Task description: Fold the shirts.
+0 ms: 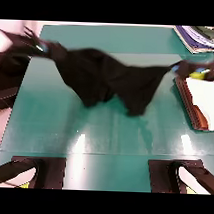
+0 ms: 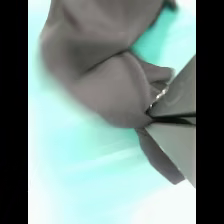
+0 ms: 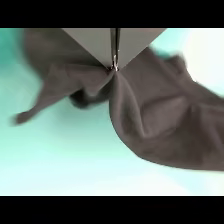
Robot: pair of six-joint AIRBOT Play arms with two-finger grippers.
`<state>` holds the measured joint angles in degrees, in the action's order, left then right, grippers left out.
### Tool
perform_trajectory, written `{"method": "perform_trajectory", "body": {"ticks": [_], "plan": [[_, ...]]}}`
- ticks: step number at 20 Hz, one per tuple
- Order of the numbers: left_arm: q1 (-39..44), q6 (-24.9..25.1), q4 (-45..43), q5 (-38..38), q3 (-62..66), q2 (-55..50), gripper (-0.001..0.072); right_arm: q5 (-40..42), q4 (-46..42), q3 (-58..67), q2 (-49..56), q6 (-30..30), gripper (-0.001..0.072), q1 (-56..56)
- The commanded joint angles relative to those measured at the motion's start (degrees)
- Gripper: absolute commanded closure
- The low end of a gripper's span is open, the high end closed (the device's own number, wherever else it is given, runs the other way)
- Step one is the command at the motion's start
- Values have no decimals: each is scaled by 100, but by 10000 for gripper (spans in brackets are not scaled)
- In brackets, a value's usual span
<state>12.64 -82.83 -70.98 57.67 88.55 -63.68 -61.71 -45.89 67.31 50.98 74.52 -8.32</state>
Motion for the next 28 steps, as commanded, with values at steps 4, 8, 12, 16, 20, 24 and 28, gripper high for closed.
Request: {"method": "perform_trajectory", "body": {"ticks": [4,8,12,16,20,24,28], "plan": [[-55,216,-168,42,1919,1587,679,-1340,-236,2249,-1191,214,692,-1196],[-55,236,-168,195,2680,1637,679,-1998,-223,3209,-1119,326,692,-2022],[-55,256,-170,704,2638,1416,679,-2184,-168,4151,-328,566,692,-2216],[-55,254,20,1803,1882,669,678,-2345,-271,4378,979,782,692,-1370],[-55,446,487,2415,306,-221,678,-2444,-1550,3609,2374,1012,692,-7],[-55,758,162,1314,-990,-1204,677,-2052,-1864,3300,3779,1064,692,533],[-57,308,-833,-223,-667,-2087,677,-1897,-1808,4079,4721,1204,688,634]]}}
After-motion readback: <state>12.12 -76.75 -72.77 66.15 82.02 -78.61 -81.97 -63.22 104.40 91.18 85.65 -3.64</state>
